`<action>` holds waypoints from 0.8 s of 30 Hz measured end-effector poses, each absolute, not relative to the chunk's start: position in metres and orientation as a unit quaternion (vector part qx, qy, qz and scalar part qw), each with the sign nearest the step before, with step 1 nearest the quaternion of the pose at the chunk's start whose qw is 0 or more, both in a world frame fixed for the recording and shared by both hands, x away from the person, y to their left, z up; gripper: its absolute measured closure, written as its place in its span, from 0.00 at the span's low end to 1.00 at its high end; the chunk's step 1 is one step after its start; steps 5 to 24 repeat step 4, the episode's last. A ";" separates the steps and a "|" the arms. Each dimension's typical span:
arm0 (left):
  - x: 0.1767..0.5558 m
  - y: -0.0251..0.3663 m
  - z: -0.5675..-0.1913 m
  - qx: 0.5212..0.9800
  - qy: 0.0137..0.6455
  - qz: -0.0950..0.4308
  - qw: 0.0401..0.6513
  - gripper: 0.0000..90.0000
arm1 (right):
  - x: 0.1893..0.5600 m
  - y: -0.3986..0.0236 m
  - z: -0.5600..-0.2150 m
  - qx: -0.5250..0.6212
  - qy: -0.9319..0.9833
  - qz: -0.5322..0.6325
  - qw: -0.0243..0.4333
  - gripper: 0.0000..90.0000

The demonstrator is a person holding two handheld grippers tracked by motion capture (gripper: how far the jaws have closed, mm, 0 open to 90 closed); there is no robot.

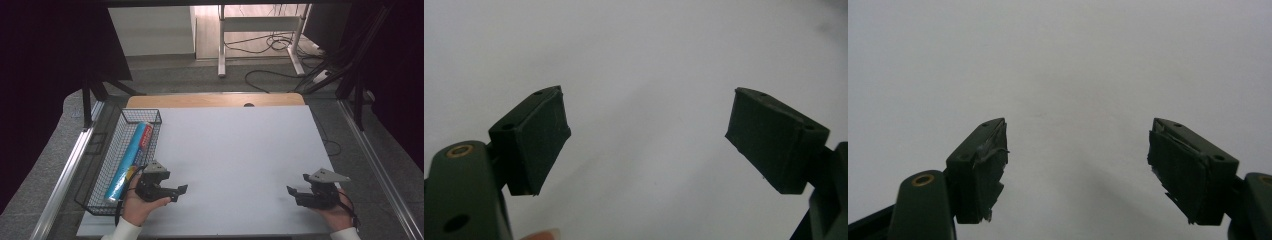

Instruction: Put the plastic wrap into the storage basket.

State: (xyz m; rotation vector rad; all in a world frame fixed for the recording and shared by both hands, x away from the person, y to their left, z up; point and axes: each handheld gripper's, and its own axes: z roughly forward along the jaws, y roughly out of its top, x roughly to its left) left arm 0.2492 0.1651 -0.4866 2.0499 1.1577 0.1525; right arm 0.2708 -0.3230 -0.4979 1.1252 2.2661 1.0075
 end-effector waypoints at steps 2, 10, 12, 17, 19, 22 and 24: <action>0.250 0.165 -0.489 0.804 0.455 0.060 0.379 0.18 | 0.270 -0.322 -0.497 0.400 0.815 0.365 0.206 0.26; 0.250 0.165 -0.490 0.804 0.457 0.059 0.376 0.18 | 0.270 -0.321 -0.497 0.397 0.816 0.366 0.204 0.26; 0.250 0.165 -0.490 0.804 0.457 0.059 0.376 0.18 | 0.270 -0.321 -0.497 0.397 0.816 0.366 0.204 0.26; 0.250 0.165 -0.490 0.804 0.457 0.059 0.376 0.18 | 0.270 -0.321 -0.497 0.397 0.816 0.366 0.204 0.26; 0.250 0.165 -0.490 0.804 0.457 0.059 0.376 0.18 | 0.270 -0.321 -0.497 0.397 0.816 0.366 0.204 0.26; 0.250 0.165 -0.490 0.804 0.457 0.059 0.376 0.18 | 0.270 -0.321 -0.497 0.397 0.816 0.366 0.204 0.26; 0.250 0.165 -0.490 0.804 0.457 0.059 0.376 0.18 | 0.270 -0.321 -0.497 0.397 0.816 0.366 0.204 0.26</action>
